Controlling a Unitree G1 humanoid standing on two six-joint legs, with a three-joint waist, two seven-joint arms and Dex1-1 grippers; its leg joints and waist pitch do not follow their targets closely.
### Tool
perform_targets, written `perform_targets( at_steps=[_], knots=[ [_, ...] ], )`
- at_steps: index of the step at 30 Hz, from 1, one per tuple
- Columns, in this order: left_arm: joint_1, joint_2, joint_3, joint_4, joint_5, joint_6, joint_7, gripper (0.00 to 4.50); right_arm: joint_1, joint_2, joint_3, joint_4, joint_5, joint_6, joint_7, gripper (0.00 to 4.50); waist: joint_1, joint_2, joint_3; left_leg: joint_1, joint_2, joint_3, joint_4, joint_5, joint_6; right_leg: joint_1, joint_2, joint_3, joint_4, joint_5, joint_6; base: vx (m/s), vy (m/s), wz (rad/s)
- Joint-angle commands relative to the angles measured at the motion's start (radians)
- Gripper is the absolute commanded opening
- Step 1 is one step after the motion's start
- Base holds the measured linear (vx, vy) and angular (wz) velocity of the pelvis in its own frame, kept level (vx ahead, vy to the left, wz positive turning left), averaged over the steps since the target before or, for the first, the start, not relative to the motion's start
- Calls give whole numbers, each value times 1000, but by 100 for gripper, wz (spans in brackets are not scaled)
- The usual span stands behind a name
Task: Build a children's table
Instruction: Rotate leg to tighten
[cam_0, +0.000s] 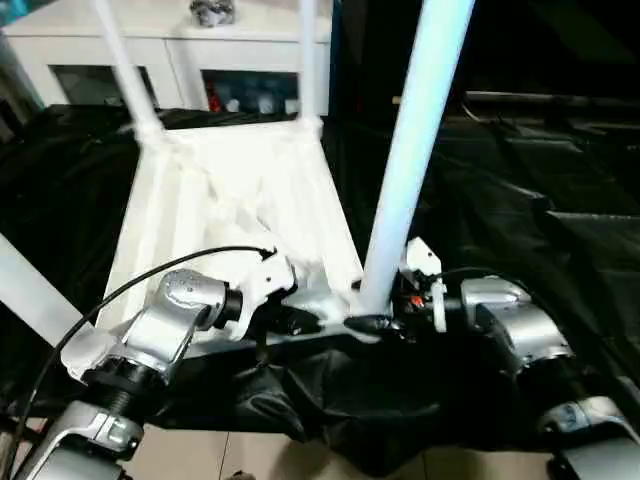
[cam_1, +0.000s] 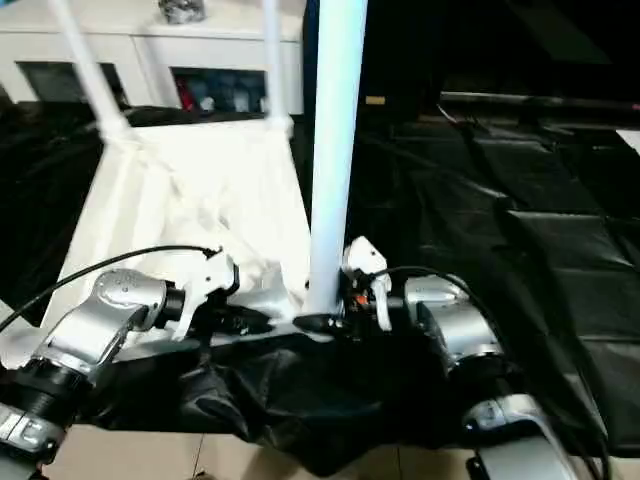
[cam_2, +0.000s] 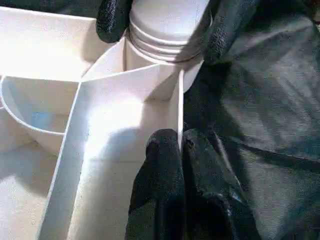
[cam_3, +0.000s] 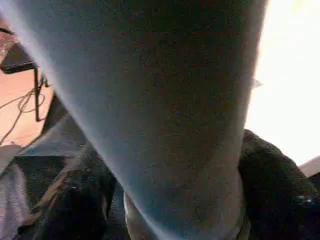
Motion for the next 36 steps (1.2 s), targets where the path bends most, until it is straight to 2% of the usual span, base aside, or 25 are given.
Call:
perform_targets(
  at_steps=[1,6,8,11,12,13,14,15,16,17,18,19,21,24,26,27,28,29,30,33,34,36],
  knots=[
    [-15,-26,-39,-24,-9,-14,-3,0,8,24,74,-57,18,31,67,314,-3,-7,-57,5,21,4,-62,-215,56,50,-51,42,-76,-219,-226,0,0,0],
    [-10,-24,-37,-31,-19,-11,-9,0,17,26,78,-89,26,61,70,273,-1,-7,-59,3,21,3,-60,-192,58,51,-51,41,-73,-201,-223,0,0,0],
    [-13,-49,-17,-21,-14,-3,46,0,14,54,58,-65,14,48,7,269,-2,-6,-58,3,21,4,-60,-198,55,50,-51,40,-74,-205,-225,0,0,0],
    [-19,-70,-3,-9,-6,1,95,0,6,79,40,-36,0,24,-56,266,-4,-9,-55,4,18,3,-61,-219,46,49,-52,40,-80,-260,-211,0,0,0],
    [-25,-82,4,-1,0,5,125,0,-5,95,26,-5,-15,17,-119,266,-5,-9,-55,3,18,3,-62,-222,45,49,-53,41,-81,-271,-206,0,0,0],
    [-44,-128,28,28,16,17,225,0,-46,151,-21,99,-55,6,-327,265,-12,-9,-52,5,16,2,-63,-239,30,45,-54,40,-87,-320,-194,0,0,0],
    [-50,-142,35,37,21,20,256,0,-58,167,-36,129,-62,4,-387,265,-17,-8,-48,4,16,1,-65,-250,18,42,-56,40,-89,-353,-189,0,0,0],
    [-55,-154,41,44,26,23,283,0,-69,182,-49,156,-69,3,-438,265,-29,-9,-47,4,10,-7,-68,-281,-6,46,-55,33,-95,-448,-152,0,0,0],
    [-66,-186,53,60,35,31,345,0,-90,216,-80,205,-74,9,-550,265,-32,-10,-48,3,9,-8,-67,-282,-6,47,-55,33,-98,-459,-142,0,0,0],
    [-72,-209,60,67,41,38,388,0,-102,240,-100,234,-71,14,-622,265,-42,-8,-48,-1,11,-9,-69,-281,-9,45,-55,34,-98,-454,-137,0,0,0],
    [-76,-227,65,70,45,46,420,0,-111,258,-114,255,-70,18,-677,265,-43,-5,-52,-1,11,-11,-68,-282,-5,47,-56,32,-99,-448,-134,0,0,0],
    [-76,-229,65,71,45,46,423,0,-112,259,-115,258,-69,19,-682,265,-47,-8,-53,-2,11,-9,-67,-275,-1,46,-54,34,-98,-427,-139,0,0,0],
    [-79,-275,65,65,50,74,478,0,-129,307,-129,296,-71,17,-778,265,-51,-9,-56,-2,11,-5,-63,-254,13,44,-52,37,-92,-353,-165,0,0,0],
    [-73,-296,60,54,50,83,476,0,-141,332,-131,324,-84,-8,-792,265,-51,-8,-59,-5,9,0,-58,-210,41,50,-51,37,-86,-255,-200,0,0,0],
    [-70,-299,52,50,50,82,464,0,-145,341,-133,327,-79,-24,-763,265,-50,-7,-60,-6,10,0,-58,-198,52,52,-50,36,-83,-233,-208,0,0,0],
    [-66,-297,43,46,51,81,454,0,-149,346,-141,328,-64,-25,-728,299,-51,-7,-60,-6,10,1,-58,-197,55,52,-50,36,-82,-228,-210,0,0,0],
    [-63,-288,36,43,52,79,445,0,-152,346,-150,325,-46,-18,-705,299,-51,-7,-59,-5,11,1,-58,-205,59,52,-50,36,-84,-233,-213,0,0,0],
    [-61,-282,34,40,53,79,440,0,-154,344,-153,323,-38,-15,-698,320,-51,-6,-59,-5,11,1,-58,-208,60,52,-50,36,-84,-237,-213,0,0,0],
    [-60,-274,32,39,52,80,431,0,-154,337,-148,317,-40,-19,-685,339,-51,-5,-58,-5,11,0,-59,-215,58,52,-50,35,-85,-249,-212,0,0,0],
    [-54,-245,26,28,47,76,384,0,-149,302,-109,294,-62,-47,-619,340,-52,-2,-59,-3,13,-1,-60,-224,54,51,-51,35,-85,-255,-212,0,0,0],
    [-50,-224,21,21,42,63,347,0,-140,276,-85,267,-69,-59,-557,369,-51,-5,-60,-5,13,-1,-59,-216,59,54,-50,35,-83,-235,-216,0,0,0],
    [-46,-203,17,16,36,58,312,0,-124,247,-63,228,-62,-63,-474,369,-51,-3,-61,-6,14,-1,-58,-199,69,55,-50,36,-78,-190,-231,0,0,0]
  ],
)
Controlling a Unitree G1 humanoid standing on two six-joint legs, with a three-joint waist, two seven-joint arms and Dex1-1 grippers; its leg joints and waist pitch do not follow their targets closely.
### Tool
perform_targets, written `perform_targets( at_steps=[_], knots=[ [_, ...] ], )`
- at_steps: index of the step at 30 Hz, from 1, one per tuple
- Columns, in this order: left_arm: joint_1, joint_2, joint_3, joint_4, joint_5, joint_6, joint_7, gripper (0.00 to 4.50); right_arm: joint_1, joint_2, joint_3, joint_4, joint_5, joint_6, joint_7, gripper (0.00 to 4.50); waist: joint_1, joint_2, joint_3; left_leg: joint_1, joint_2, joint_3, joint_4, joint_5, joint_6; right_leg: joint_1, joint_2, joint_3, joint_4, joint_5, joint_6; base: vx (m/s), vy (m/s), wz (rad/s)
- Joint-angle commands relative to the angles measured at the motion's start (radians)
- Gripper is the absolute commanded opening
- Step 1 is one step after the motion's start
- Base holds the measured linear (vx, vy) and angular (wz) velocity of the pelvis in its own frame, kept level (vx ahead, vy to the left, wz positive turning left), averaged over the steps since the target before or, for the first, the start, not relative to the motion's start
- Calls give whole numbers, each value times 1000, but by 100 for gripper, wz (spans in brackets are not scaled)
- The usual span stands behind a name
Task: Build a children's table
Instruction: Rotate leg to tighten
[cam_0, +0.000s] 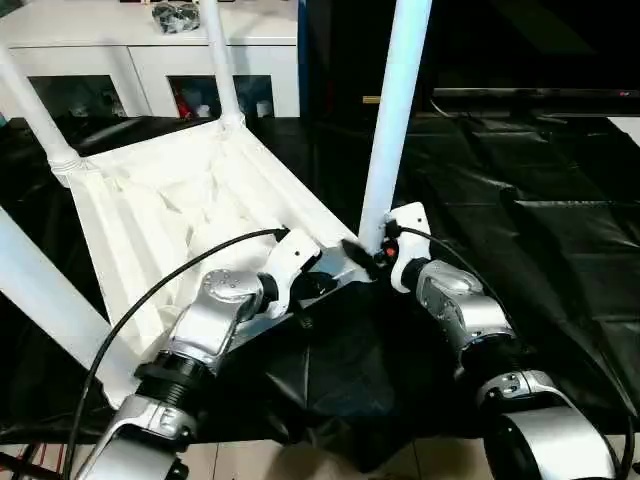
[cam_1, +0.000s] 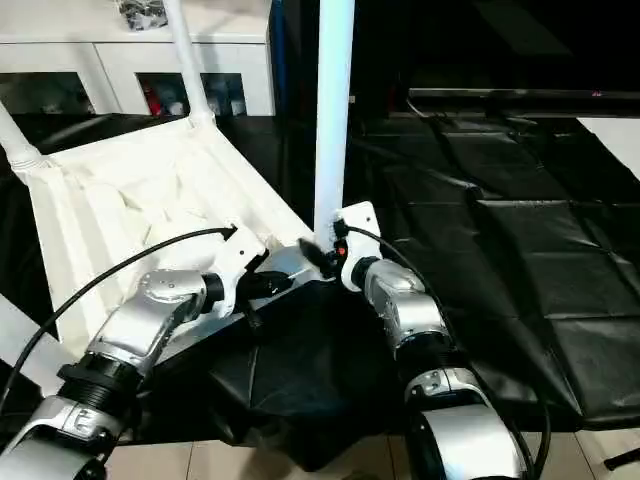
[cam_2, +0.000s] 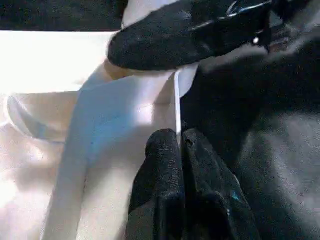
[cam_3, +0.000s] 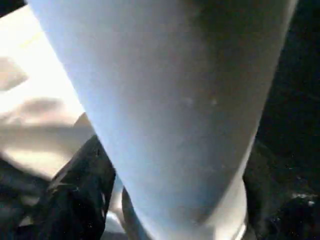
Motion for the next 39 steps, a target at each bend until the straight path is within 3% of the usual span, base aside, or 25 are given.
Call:
perform_targets(
  at_steps=[1,2,6,8,11,13,15,16,24,28,29,33,34,36,37,39],
  knots=[
    [-5,-12,-69,-36,-34,-38,-85,0,30,23,103,-58,7,8,175,369,7,-4,-59,-3,15,4,-53,-198,78,56,-50,40,-78,-173,-238,0,0,0],
    [-4,1,-70,-37,-38,-43,-108,0,42,4,111,-86,18,12,231,369,11,-6,-60,-5,14,3,-52,-191,86,60,-50,40,-76,-157,-241,0,0,0],
    [1,46,-74,-44,-58,-73,-196,0,83,-73,152,-184,43,19,404,369,30,-3,-59,2,20,7,-51,-183,98,55,-48,41,-73,-135,-253,0,0,0],
    [18,89,-89,-78,-102,-83,-326,0,104,-126,173,-230,60,44,511,369,42,-1,-58,7,23,8,-52,-203,92,51,-48,40,-72,-152,-257,0,0,0],
    [24,111,-99,-86,-108,-72,-370,0,110,-149,183,-245,66,61,555,369,45,1,-58,6,25,7,-55,-209,82,50,-49,40,-71,-162,-257,0,0,0],
    [23,133,-109,-72,-102,-91,-401,0,128,-185,202,-296,79,104,630,338,50,4,-56,6,24,7,-55,-215,71,50,-49,42,-72,-176,-250,0,0,0],
    [23,138,-110,-69,-102,-96,-410,0,135,-196,210,-317,83,123,651,338,54,1,-57,8,24,8,-55,-213,69,49,-49,43,-73,-170,-248,0,0,0],
    [23,140,-111,-69,-103,-96,-415,0,142,-203,218,-333,85,135,665,312,56,0,-57,6,24,7,-56,-208,66,51,-50,43,-72,-167,-248,0,0,0],
    [20,135,-104,-62,-92,-101,-395,0,168,-203,240,-371,76,150,671,270,57,-1,-57,2,22,4,-57,-217,51,52,-53,43,-76,-214,-225,0,0,0],
    [6,96,-74,-34,-73,-99,-297,0,179,-171,219,-373,68,164,591,266,56,1,-56,4,22,4,-57,-224,46,49,-52,44,-78,-224,-221,0,0,0],
    [-3,73,-57,-22,-65,-89,-239,0,169,-138,195,-337,48,169,492,265,54,-1,-54,4,20,4,-57,-232,40,49,-52,43,-80,-243,-216,0,0,0],
    [-17,6,-20,-16,-53,-39,-91,0,109,-31,111,-173,-1,147,161,261,23,-2,-49,-2,11,-8,-63,-294,-2,50,-55,34,-96,-442,-147,0,0,0],
    [-17,6,-20,-16,-53,-39,-91,0,109,-31,111,-173,-1,147,161,261,23,-2,-49,-2,11,-8,-63,-294,-2,50,-55,34,-96,-442,-147,0,0,0],
    [-18,-28,-7,-18,-38,-6,-15,0,80,21,50,-110,28,160,46,259,12,2,-50,-3,12,-8,-63,-294,2,46,-55,36,-98,-426,-145,0,0,0],
    [-17,-64,7,-17,-23,27,66,0,52,65,11,-57,34,157,-59,259,4,-1,-52,-3,11,-7,-61,-291,4,46,-53,37,-96,-402,-157,0,0,0],
    [-16,-89,16,-16,-14,40,118,0,33,89,-1,-19,14,141,-141,259,-4,-1,-54,-4,11,-6,-58,-273,12,45,-51,36,-93,-352,-178,0,0,0]
  ],
)
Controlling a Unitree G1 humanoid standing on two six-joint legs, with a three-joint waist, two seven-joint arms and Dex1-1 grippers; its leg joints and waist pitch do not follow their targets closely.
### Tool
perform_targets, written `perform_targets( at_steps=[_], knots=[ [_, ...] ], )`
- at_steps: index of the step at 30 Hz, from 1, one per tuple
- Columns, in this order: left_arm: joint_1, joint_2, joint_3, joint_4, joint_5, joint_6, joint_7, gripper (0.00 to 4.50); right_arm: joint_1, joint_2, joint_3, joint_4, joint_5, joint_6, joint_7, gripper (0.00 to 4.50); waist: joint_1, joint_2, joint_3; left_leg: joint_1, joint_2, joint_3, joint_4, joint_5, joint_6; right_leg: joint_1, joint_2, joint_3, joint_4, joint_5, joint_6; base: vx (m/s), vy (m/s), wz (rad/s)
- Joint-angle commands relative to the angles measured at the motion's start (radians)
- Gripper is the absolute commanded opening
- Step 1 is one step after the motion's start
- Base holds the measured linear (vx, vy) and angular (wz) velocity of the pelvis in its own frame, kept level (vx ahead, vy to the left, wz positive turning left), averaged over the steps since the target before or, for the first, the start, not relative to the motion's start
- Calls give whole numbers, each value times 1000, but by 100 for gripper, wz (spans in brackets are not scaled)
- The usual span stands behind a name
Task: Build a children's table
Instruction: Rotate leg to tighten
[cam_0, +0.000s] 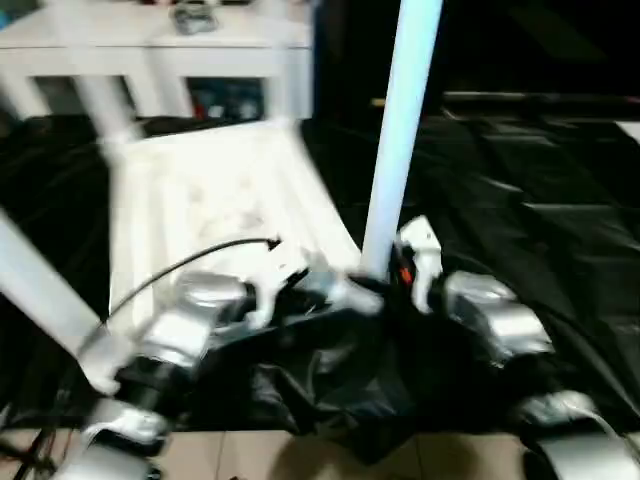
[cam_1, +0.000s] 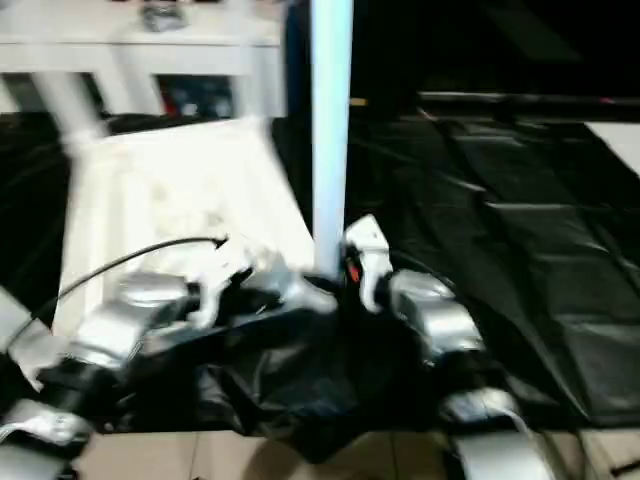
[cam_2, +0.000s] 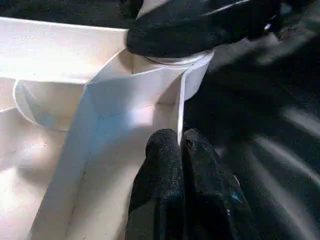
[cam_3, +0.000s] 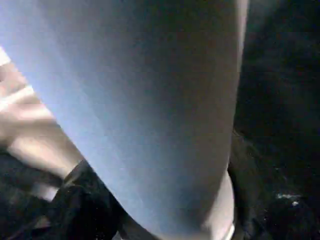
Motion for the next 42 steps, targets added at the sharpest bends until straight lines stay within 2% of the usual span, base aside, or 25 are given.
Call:
perform_targets(
  at_steps=[1,2,3,4,6,8,11,15,17,19,20,22,24,26,30,35,40,42],
  knots=[
    [-27,-42,-12,-21,-7,9,42,0,5,67,46,57,-1,24,-32,259,7,-4,-54,0,10,-3,-69,-274,12,44,-51,34,-94,-350,-183,0,0,0],
    [-24,-65,-11,-24,2,19,77,0,-12,86,61,98,-47,-19,-103,259,5,-7,-57,-4,11,0,-67,-252,22,46,-51,35,-90,-299,-196,0,0,0],
    [-24,-65,-11,-24,2,19,77,0,-12,86,61,98,-47,-19,-103,259,3,-6,-56,-4,10,0,-67,-246,26,46,-52,35,-90,-291,-200,0,0,0],
    [-16,-73,-23,-37,-1,18,74,0,-18,101,70,114,-53,-49,-87,294,6,-8,-59,-3,9,2,-64,-236,35,48,-52,36,-88,-274,-206,0,0,0],
    [-13,-69,-29,-45,-5,13,64,0,-20,105,60,113,-39,-43,-60,294,7,-7,-59,-4,9,4,-63,-222,51,50,-51,36,-88,-251,-212,0,0,0],
    [-11,-62,-32,-55,-9,6,50,0,-24,102,50,109,-28,-36,-25,334,7,-7,-58,-6,10,4,-64,-211,59,52,-50,35,-85,-227,-218,0,0,0],
    [-3,-35,-44,-69,-27,-19,-16,0,-14,60,93,77,-48,-69,65,351,6,-6,-59,-7,11,3,-64,-219,64,54,-50,34,-85,-232,-220,0,0,0],
    [19,7,-74,-98,-49,-49,-131,0,26,-7,155,-3,-41,-102,256,351,14,-4,-60,-4,15,4,-62,-202,82,55,-49,36,-79,-169,-242,0,0,0],
    [26,32,-86,-107,-59,-60,-182,0,50,-41,180,-52,-27,-100,344,351,17,1,-60,-2,16,5,-62,-200,84,54,-50,36,-77,-157,-248,0,0,0],
    [36,77,-101,-121,-76,-81,-272,0,87,-99,215,-127,-3,-84,479,351,23,-2,-59,1,18,5,-64,-212,91,54,-48,37,-79,-157,-251,0,0,0],
    [39,90,-106,-126,-82,-85,-300,0,96,-115,223,-144,0,-83,512,351,32,-1,-58,4,19,5,-64,-216,91,55,-48,36,-78,-164,-248,0,0,0],
    [43,120,-115,-132,-92,-91,-361,0,116,-153,239,-187,16,-64,601,351,37,0,-56,4,21,8,-66,-224,87,52,-47,37,-80,-177,-250,0,0,0],
    [42,151,-121,-131,-98,-89,-417,0,135,-194,261,-236,36,-31,689,351,48,1,-56,12,23,11,-65,-232,82,46,-47,40,-79,-179,-254,0,0,0],
    [40,163,-125,-130,-98,-88,-437,0,141,-208,271,-252,41,-15,718,335,53,1,-55,7,24,9,-68,-237,77,49,-47,39,-77,-190,-250,0,0,0],
    [37,196,-142,-136,-103,-87,-495,0,150,-241,302,-290,46,37,786,307,63,2,-53,11,23,7,-70,-256,55,47,-49,41,-80,-233,-234,0,0,0],
    [35,193,-135,-135,-103,-90,-480,0,156,-231,296,-307,47,44,775,271,62,2,-55,8,21,5,-71,-255,42,49,-51,41,-80,-235,-229,0,0,0],
    [35,163,-110,-129,-97,-86,-425,0,167,-212,288,-321,51,57,734,264,62,0,-55,8,20,5,-70,-246,42,48,-50,41,-82,-240,-221,0,0,0],
    [32,142,-91,-124,-97,-74,-372,0,163,-184,266,-302,50,61,676,263,61,-1,-53,8,20,6,-70,-251,39,47,-51,42,-83,-253,-219,0,0,0]
  ],
)
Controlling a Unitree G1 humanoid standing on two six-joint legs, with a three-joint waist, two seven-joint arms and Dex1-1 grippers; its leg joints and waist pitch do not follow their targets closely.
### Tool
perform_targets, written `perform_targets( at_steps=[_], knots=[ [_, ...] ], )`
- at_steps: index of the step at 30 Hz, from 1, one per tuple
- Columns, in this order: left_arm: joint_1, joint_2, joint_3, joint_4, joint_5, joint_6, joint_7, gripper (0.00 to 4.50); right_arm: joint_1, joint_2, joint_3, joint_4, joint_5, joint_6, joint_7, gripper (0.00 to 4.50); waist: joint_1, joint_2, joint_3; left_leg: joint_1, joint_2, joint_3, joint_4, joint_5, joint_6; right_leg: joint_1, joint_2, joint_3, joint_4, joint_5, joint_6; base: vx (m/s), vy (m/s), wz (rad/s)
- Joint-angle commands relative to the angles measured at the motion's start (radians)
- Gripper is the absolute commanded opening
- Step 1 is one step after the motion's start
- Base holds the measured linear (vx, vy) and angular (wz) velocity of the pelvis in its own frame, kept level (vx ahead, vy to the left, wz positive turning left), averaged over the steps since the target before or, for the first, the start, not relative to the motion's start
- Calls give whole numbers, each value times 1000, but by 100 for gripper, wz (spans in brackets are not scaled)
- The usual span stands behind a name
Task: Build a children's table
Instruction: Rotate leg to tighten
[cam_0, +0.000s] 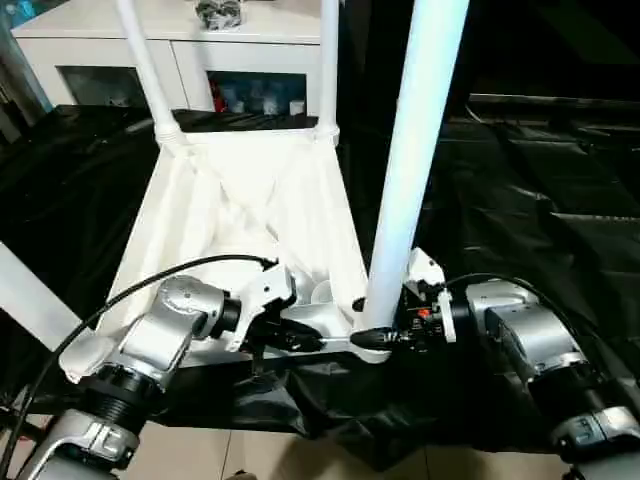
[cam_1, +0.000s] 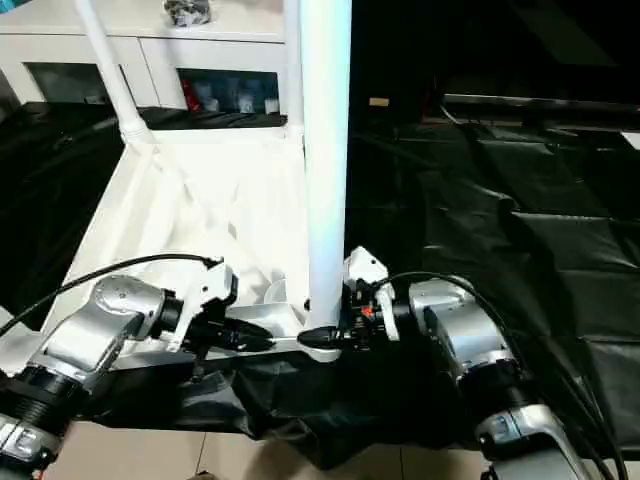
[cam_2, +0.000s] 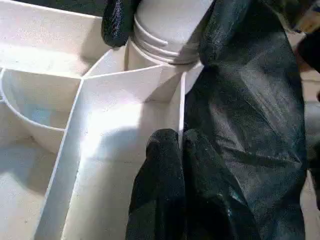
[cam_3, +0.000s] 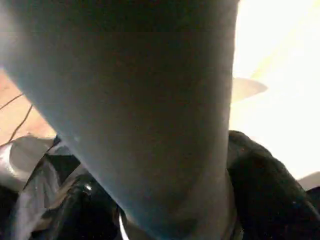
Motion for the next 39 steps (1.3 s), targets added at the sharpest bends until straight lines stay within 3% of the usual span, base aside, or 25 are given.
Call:
perform_targets(
  at_steps=[1,4,6,10,13,17,18,22,27,32,34,39],
  knots=[
    [-32,-80,11,-25,-10,5,121,0,-7,100,32,21,-2,19,-97,263,-7,-3,-54,9,19,1,-70,-254,33,46,-52,41,-84,-272,-211,0,0,0],
    [-40,-112,28,-9,11,23,212,0,-41,163,-13,114,-37,-3,-283,261,-15,-5,-52,7,14,-1,-72,-268,18,47,-53,37,-91,-344,-183,0,0,0],
    [-47,-134,38,4,24,30,267,0,-68,202,-43,181,-48,-3,-398,261,-37,-6,-51,-5,11,-8,-75,-266,5,52,-52,33,-91,-376,-162,0,0,0],
    [-65,-191,62,29,51,61,399,0,-125,288,-113,306,-49,-19,-629,260,-60,-3,-52,1,8,-8,-71,-290,-2,44,-53,32,-96,-405,-160,0,0,0],
    [-79,-238,84,35,67,98,501,0,-160,341,-147,385,-75,-59,-787,260,-65,-3,-56,-1,10,-5,-69,-274,13,44,-51,35,-92,-341,-183,0,0,0],
    [-85,-270,85,31,65,102,532,0,-179,372,-143,431,-95,-120,-819,260,-64,-3,-59,-2,10,-1,-65,-235,38,47,-50,35,-87,-251,-211,0,0,0],
    [-87,-276,83,31,61,98,531,0,-194,380,-156,455,-83,-128,-795,295,-63,-5,-60,-3,10,-1,-64,-223,47,50,-49,34,-83,-226,-217,0,0,0],
    [-79,-258,70,17,47,80,482,0,-204,366,-158,440,-67,-131,-724,332,-63,-5,-58,-4,10,1,-65,-223,60,52,-50,34,-84,-227,-222,0,0,0],
    [-60,-200,33,-2,28,51,355,0,-176,309,-82,370,-74,-170,-506,348,-62,0,-59,-3,13,0,-64,-227,70,52,-49,35,-82,-207,-231,0,0,0],
    [-49,-115,2,-11,13,18,196,0,-88,186,5,199,-28,-160,-189,348,-45,2,-60,2,17,2,-63,-199,94,55,-47,36,-76,-130,-252,0,0,0],
    [-44,-90,-7,-19,2,14,142,0,-65,147,23,152,-10,-140,-107,348,-28,4,-60,9,21,6,-61,-202,97,51,-46,36,-73,-117,-269,0,0,0],
    [-30,-21,-52,-54,-21,18,0,0,-32,69,60,74,4,-83,41,348,-7,6,-55,12,24,5,-69,-255,64,47,-47,38,-76,-197,-249,0,0,0]
  ],
)
